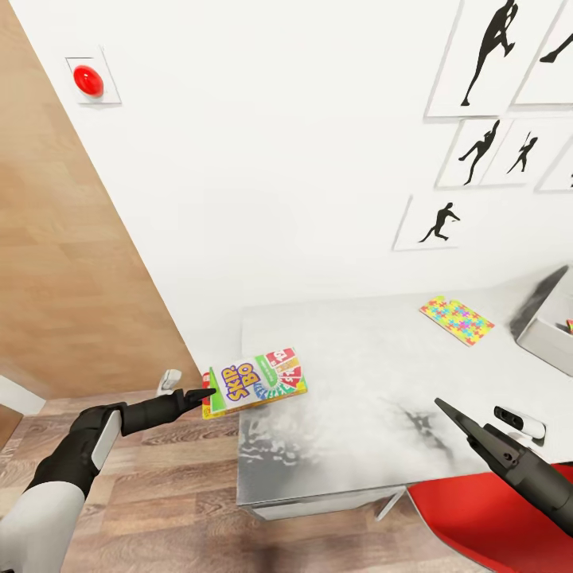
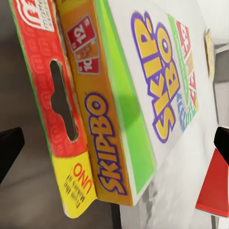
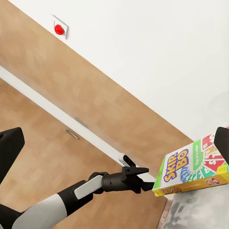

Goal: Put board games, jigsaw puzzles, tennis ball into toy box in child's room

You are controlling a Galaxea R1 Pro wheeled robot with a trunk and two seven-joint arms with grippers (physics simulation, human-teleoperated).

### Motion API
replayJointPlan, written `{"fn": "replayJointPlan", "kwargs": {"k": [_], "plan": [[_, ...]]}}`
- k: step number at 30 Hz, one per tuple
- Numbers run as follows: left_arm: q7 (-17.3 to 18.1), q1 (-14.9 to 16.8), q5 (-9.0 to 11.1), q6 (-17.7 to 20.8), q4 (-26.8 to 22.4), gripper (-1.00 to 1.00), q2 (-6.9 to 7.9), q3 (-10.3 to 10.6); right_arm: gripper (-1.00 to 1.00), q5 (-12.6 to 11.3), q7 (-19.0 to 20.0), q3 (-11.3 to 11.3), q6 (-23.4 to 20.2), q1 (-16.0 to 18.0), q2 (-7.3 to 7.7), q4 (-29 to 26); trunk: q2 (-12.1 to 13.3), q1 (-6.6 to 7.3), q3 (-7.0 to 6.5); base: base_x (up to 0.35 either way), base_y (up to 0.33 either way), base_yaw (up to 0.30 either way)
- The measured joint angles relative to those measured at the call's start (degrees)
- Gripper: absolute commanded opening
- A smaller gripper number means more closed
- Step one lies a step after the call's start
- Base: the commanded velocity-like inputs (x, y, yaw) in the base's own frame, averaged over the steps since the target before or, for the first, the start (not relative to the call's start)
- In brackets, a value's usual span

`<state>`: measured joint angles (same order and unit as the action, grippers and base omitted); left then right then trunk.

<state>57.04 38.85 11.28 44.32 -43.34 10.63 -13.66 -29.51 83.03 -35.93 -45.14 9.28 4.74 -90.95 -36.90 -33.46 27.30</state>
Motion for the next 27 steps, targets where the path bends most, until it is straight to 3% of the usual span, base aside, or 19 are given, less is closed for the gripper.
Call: {"fn": "replayJointPlan", "kwargs": {"k": [8,27], "plan": [[0.0,0.0,0.0,0.0,0.0,1.0,0.0,0.0,1.0,0.0,0.0,0.0,0.0,0.0,-0.03,0.0,0.0,0.0,0.0,0.0,-0.12,0.0],[0.1,0.0,0.0,-0.1,0.0,1.0,0.0,0.0,1.0,0.0,0.0,0.0,0.0,0.0,-0.07,0.0,0.0,0.0,0.0,0.0,-0.004,0.0]]}}
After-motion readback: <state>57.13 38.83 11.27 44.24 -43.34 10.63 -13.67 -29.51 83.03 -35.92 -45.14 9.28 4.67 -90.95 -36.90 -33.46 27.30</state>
